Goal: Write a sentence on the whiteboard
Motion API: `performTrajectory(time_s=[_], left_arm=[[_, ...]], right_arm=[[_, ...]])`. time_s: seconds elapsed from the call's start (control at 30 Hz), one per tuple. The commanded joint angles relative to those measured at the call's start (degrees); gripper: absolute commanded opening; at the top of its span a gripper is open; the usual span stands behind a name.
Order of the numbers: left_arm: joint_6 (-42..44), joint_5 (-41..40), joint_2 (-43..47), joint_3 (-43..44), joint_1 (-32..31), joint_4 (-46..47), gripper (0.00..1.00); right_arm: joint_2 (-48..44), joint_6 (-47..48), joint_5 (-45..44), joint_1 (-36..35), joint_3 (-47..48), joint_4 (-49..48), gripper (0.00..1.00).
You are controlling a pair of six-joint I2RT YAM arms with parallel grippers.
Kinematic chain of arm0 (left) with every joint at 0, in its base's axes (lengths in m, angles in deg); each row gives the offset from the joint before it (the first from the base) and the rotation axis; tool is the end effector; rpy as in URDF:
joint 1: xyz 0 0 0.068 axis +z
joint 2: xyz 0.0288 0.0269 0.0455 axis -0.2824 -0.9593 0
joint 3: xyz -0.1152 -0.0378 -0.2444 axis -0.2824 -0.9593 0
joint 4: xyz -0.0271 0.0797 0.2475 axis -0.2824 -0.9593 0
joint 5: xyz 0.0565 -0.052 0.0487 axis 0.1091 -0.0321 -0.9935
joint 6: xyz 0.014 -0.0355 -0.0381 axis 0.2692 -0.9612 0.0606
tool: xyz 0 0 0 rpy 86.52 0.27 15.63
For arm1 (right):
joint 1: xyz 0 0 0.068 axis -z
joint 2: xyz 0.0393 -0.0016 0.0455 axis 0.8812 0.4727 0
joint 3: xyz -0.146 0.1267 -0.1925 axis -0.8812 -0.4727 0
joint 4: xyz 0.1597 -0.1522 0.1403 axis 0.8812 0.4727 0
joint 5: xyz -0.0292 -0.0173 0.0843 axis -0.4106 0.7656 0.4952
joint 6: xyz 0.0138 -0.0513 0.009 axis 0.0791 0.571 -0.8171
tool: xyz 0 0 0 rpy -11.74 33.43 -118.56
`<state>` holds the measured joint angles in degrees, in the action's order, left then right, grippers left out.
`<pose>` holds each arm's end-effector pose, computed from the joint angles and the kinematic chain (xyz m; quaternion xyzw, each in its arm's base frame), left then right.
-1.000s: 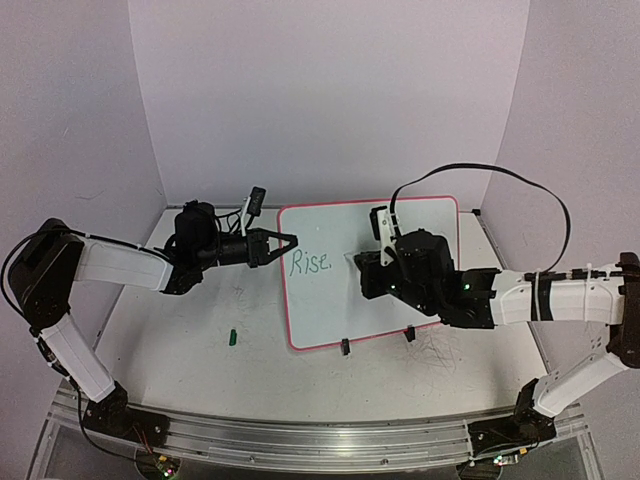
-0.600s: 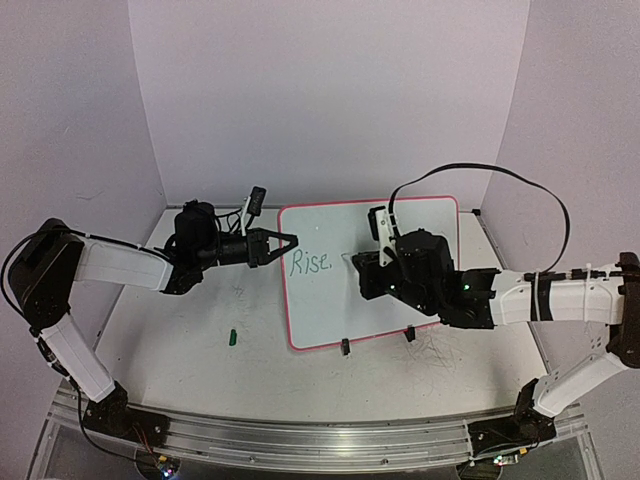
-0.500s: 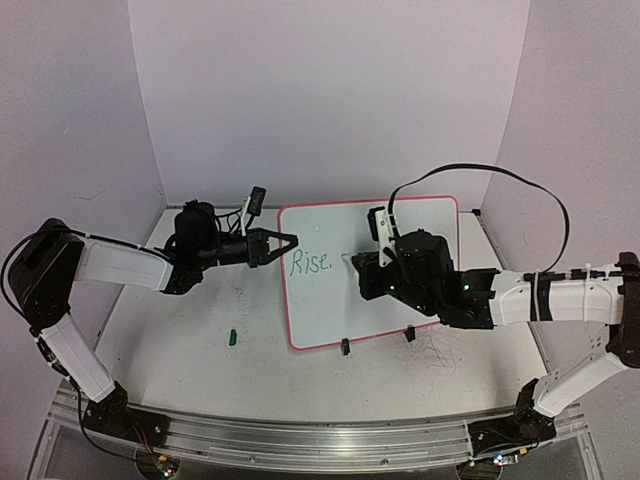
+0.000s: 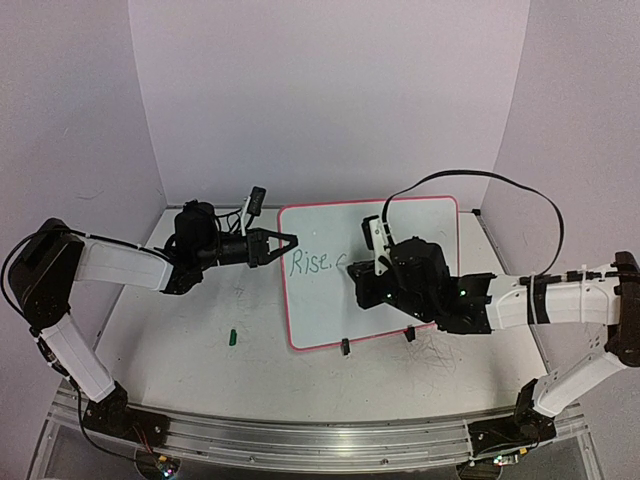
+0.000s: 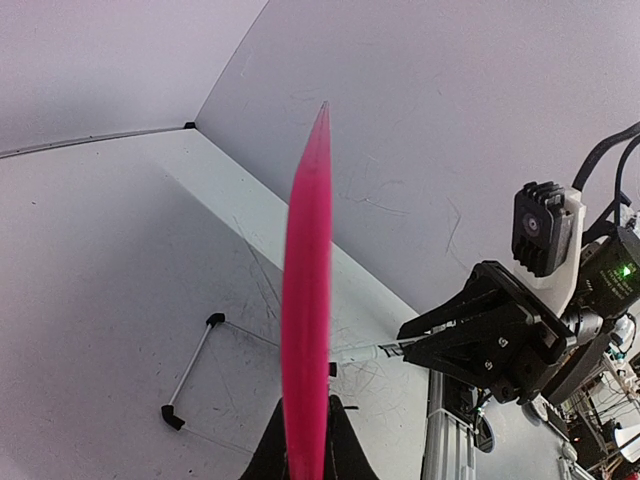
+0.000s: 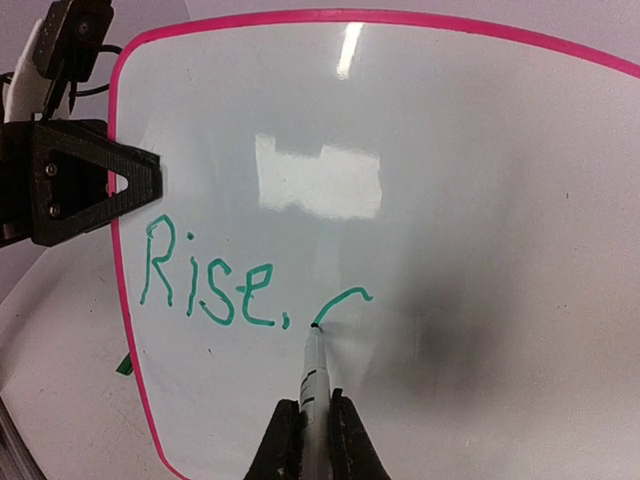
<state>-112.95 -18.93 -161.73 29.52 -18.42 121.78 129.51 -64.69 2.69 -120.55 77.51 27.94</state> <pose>0.2792 -0.2214 0.2396 0.2632 0.6762 -0.5457 0.4192 0.1789 0.2747 0.2603 -0.2093 0.7853 0.2525 0.5251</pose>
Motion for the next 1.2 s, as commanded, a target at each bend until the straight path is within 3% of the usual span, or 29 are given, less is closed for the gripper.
performTrajectory(time_s=[0.0,0.43,1.17], left_arm=[[2.4,-4.0,-0.7,1.4,0.1,-1.0,0.0],[1.9,-3.6,-0.9,1.7,0.1,-1.0,0.0],[2.1,-3.3,-1.1,1.2,0.1,-0.7,0.0]], right_arm=[[-0.6,-1.4,-4.7,0.2,-1.4,2.6,0.0],[-0.6,0.2,-8.7,0.8,1.4,-1.0,0.0],[0.9,3.1,-8.2,2.4,4.5,-3.4,0.0]])
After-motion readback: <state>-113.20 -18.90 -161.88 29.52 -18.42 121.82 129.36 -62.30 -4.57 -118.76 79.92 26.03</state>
